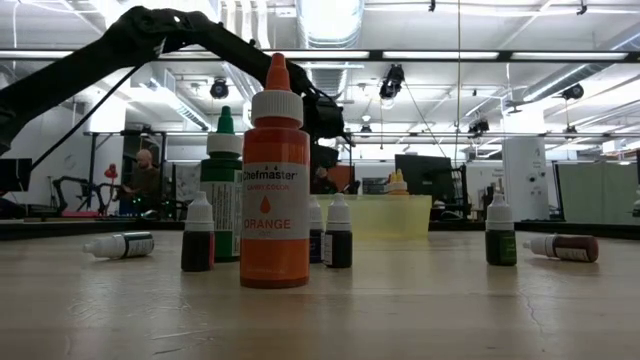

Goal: Pick & Place food coloring
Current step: Put the top small black food coloring bottle into the yellow bin

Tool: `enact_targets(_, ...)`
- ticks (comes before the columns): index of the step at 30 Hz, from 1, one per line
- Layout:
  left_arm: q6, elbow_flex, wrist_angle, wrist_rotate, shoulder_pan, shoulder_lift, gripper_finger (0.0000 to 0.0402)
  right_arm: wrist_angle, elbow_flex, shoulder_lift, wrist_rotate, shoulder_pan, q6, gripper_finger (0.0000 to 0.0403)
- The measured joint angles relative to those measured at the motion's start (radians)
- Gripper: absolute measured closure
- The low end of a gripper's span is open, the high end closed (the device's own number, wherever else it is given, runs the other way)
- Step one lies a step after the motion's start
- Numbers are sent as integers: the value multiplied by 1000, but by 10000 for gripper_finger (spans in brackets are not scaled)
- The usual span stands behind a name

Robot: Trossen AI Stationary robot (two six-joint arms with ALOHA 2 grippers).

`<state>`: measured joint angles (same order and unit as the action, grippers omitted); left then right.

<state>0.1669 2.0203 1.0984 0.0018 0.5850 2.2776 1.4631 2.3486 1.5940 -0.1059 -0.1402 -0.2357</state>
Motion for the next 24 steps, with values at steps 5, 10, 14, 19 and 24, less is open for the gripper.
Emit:
enact_targets(5, 0, -29, -24, 4, 1, -1, 368, 0, 0, 0, 0, 0, 0, 334)
enact_targets(10, 0, -28, -32, 3, 1, -1, 367, 0, 0, 0, 0, 0, 0, 329)
enact_targets(14, -10, -28, -34, 4, 1, -1, 363, -1, 0, 0, 0, 0, 0, 326)
enact_targets(19, -6, -28, -35, 7, 1, 0, 338, -1, 0, 0, 0, 0, 0, 332)
enact_targets(24, -8, -28, -35, 8, 1, 0, 314, -1, 0, 0, -1, 0, 0, 334)
